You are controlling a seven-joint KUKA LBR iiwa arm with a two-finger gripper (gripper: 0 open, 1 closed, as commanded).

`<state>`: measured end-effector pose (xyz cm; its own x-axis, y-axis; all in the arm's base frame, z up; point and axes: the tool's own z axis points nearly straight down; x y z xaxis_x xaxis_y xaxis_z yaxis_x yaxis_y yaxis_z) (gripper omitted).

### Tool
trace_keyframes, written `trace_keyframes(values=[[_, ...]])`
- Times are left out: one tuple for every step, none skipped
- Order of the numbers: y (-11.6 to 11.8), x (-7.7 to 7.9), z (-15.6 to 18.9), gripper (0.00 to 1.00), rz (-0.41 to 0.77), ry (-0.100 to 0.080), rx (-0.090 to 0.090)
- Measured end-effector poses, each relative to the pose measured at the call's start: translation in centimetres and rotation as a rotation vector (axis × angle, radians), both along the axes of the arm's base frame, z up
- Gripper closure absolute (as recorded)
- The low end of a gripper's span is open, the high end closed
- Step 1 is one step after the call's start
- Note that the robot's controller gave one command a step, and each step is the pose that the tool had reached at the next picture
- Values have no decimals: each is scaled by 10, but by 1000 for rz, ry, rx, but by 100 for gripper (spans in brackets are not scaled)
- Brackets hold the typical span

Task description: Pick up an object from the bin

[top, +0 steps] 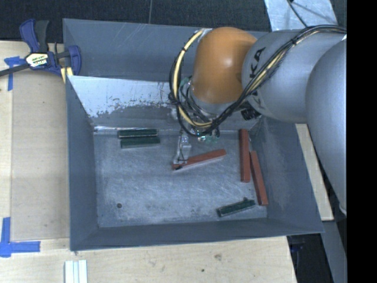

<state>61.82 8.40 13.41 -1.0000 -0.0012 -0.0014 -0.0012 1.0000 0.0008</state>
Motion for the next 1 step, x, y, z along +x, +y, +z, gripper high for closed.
trace_keyframes(values=[[-98,-67,-66,0,175,4,-4]])
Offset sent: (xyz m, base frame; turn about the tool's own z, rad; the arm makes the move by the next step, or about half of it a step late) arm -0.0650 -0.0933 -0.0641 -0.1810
